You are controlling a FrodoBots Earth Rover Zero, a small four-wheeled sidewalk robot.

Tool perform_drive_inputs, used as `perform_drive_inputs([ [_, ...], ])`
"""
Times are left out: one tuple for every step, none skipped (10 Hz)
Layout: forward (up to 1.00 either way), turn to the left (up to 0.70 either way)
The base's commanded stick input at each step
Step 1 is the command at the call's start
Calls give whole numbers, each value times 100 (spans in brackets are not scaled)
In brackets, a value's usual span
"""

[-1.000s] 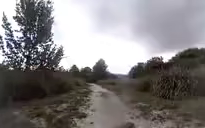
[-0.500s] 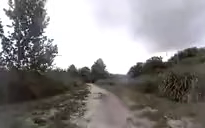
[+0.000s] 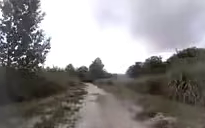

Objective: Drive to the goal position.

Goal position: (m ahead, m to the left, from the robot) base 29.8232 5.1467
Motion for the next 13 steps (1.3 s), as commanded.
perform_drive_inputs([
  [85,0],
  [85,0],
  [85,5],
  [85,28],
  [85,34],
  [85,34],
  [85,34],
  [85,28],
  [85,9],
  [85,0],
  [85,0],
  [85,0],
  [85,0],
])
